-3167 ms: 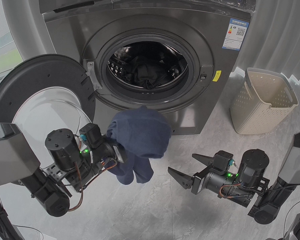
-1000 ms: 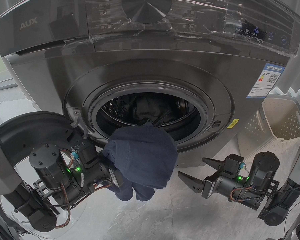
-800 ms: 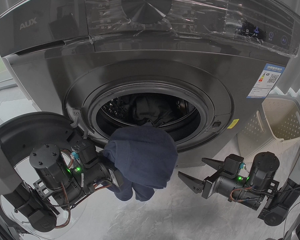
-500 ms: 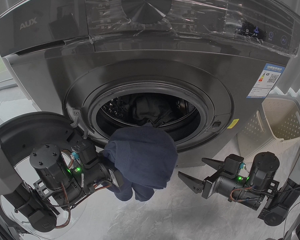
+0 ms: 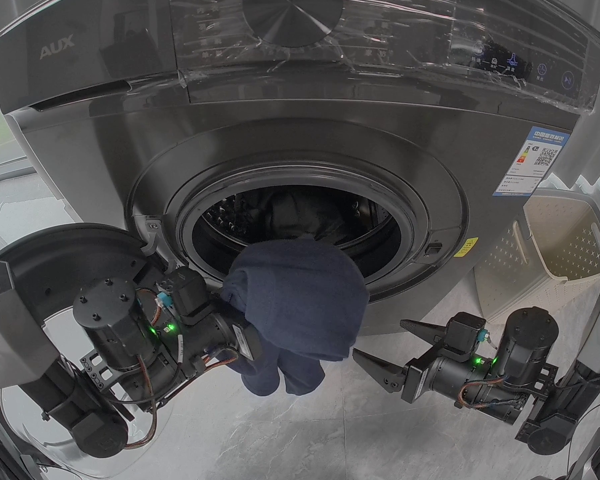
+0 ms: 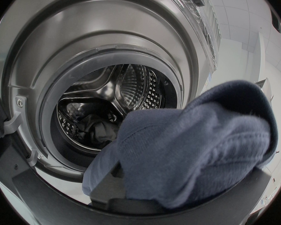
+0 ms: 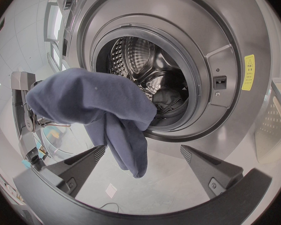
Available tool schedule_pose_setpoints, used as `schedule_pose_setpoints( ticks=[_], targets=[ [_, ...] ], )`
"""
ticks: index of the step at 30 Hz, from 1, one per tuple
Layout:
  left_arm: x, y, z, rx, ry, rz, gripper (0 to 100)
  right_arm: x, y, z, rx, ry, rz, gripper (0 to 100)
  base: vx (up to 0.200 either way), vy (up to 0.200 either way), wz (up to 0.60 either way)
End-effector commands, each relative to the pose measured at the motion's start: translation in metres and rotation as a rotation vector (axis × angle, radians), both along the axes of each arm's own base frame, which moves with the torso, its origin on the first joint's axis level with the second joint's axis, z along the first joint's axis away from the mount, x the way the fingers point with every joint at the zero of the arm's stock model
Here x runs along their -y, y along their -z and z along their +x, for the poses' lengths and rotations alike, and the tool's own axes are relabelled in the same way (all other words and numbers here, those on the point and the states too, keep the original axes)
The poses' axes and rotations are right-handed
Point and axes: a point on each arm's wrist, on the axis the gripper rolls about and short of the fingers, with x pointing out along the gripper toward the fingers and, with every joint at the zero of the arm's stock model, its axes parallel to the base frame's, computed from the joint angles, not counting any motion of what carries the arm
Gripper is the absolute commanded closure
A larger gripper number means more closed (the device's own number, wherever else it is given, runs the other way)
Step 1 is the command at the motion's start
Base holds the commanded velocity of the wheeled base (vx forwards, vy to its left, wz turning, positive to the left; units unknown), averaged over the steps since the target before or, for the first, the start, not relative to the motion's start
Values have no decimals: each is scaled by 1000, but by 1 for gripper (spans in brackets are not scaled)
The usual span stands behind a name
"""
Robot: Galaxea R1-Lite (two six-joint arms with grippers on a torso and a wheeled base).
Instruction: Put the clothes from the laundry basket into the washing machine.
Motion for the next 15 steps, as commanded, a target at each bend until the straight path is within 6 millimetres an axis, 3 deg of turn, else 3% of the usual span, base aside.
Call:
schedule_pose_setpoints(
  ticks=[1, 11, 15],
  targets=[
    [8, 4, 13, 7, -5, -6, 100, 1, -1, -2, 2, -2, 2, 0, 0, 0, 0],
    [33, 15, 82, 73, -122, -58, 100, 1, -1, -4, -2, -8, -2, 0, 0, 0, 0],
    [39, 17, 93, 88, -124, -77, 100, 1, 0, -5, -4, -9, -3, 0, 0, 0, 0]
  ],
)
